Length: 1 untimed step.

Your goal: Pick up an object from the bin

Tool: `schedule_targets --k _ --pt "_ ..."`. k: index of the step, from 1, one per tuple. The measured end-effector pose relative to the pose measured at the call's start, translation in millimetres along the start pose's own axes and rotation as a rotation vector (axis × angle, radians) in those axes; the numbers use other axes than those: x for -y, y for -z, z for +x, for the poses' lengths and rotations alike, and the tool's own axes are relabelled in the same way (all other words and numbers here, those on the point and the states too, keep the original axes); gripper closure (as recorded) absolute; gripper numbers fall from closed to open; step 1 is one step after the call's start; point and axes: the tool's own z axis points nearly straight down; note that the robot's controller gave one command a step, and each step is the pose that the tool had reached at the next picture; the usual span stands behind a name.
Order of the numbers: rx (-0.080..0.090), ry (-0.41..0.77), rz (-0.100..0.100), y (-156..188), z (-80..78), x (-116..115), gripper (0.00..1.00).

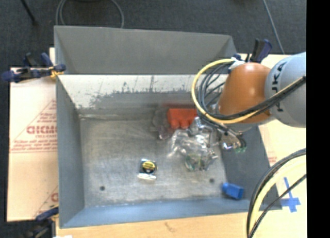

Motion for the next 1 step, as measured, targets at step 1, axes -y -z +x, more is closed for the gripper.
schedule_targets --k 1 --pt "0.004 -0.005 -0.004 1.4 5.1 -2.9 0.0"
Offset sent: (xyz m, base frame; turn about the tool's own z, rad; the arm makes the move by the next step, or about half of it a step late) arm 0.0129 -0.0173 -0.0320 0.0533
